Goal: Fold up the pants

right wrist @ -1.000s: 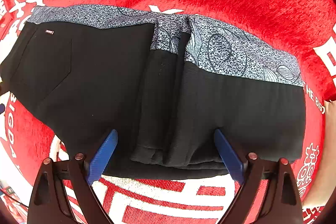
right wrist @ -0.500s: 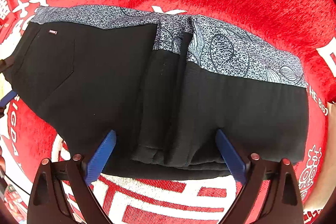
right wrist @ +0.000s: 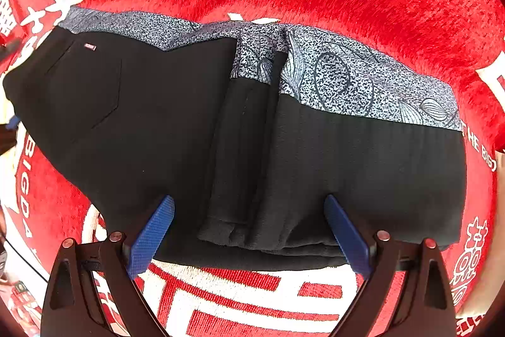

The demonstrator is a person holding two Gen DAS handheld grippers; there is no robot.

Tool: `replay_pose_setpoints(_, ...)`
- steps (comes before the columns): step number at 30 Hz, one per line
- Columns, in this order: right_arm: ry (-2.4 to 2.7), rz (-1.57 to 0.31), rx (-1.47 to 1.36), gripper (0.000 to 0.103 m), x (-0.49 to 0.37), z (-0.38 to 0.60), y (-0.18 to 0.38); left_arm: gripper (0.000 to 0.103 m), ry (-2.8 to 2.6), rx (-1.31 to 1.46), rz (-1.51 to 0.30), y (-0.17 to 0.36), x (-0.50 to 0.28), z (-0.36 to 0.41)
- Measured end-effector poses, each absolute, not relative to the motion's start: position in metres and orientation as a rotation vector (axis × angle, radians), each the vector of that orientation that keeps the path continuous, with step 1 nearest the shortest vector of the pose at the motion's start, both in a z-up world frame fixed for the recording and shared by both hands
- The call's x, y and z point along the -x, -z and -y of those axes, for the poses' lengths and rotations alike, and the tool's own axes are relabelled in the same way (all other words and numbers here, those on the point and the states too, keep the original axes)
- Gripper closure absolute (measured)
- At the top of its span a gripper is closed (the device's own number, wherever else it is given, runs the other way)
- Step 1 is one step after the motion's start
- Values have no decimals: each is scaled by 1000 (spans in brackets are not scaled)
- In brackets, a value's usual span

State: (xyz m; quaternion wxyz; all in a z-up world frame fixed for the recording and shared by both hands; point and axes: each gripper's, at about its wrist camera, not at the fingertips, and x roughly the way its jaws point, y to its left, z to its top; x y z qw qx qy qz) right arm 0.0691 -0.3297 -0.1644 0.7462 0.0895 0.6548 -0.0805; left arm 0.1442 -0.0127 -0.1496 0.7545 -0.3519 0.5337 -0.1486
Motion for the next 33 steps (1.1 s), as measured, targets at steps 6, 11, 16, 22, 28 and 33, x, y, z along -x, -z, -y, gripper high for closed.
replay_pose_setpoints(6, 174, -1417, -202, 6, -66, 332, 157, 1, 236, 666, -1241, 156, -153, 28)
replay_pose_setpoints(11, 172, -1390, -240, 8, -71, 341, 133, 63, 97, 441, -1282, 149, -154, 39)
replay_pose_setpoints(16, 80, -1371, -314, 8, -91, 347, 100, 75, 137, 257, -1210, 126, -142, 51)
replay_pose_setpoints(22, -145, -1403, -404, 7, -154, 317, 59, 75, 166, -39, -1065, 98, -111, 90)
replay_pose_setpoints(28, -354, -1515, -279, 1, -244, 243, 30, 75, 202, -169, -992, 83, -95, 116)
replay_pose_setpoints(33, -457, -1636, -104, 0, -299, 167, 31, 75, 211, -202, -961, 73, -88, 129)
